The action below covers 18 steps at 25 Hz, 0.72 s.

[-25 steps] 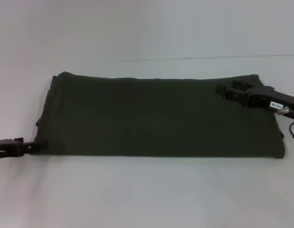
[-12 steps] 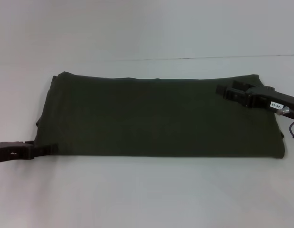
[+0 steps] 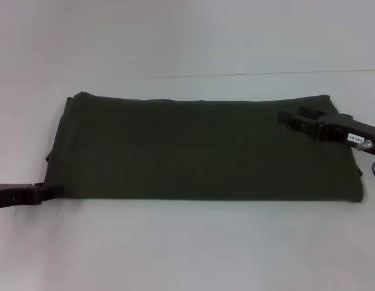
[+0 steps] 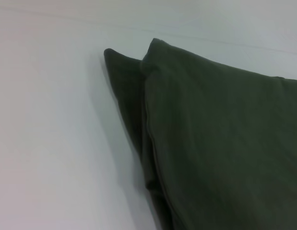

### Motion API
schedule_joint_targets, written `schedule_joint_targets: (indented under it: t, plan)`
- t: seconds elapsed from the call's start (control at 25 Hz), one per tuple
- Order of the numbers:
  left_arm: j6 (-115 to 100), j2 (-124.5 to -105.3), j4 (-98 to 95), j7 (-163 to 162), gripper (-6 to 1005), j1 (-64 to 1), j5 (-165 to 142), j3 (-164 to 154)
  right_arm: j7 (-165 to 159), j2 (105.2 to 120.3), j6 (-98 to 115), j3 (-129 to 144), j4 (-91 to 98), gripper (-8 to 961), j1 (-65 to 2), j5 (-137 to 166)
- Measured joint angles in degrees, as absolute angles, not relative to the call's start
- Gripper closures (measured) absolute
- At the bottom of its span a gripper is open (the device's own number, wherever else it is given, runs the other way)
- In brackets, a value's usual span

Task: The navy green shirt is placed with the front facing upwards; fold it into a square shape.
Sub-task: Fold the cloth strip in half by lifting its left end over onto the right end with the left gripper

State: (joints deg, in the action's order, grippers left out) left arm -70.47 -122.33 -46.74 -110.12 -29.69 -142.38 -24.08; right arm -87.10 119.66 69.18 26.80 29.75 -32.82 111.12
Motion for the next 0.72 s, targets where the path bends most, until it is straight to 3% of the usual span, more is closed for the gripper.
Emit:
schedule_joint_targets:
  t: [0.44, 0.68, 0.72]
  plan:
    - [-71.81, -122.34, -47.02, -110.79, 683, -30.02, -140.90, -24.03, -85.85, 117.93, 72.83, 26.84, 32.39, 186, -23.71, 111.51]
    - [-72.38, -122.34, -47.03, -110.82, 911, -30.13, -139.49, -24.03, -85.64, 117.08, 72.33, 26.04, 33.20, 187, -18.72, 114.69]
    - [-72.67, -122.34, -47.03, -110.83, 912, -30.13, -139.32, -24.04, -85.71, 117.05, 72.33, 25.90, 33.20, 187, -18.26, 114.93]
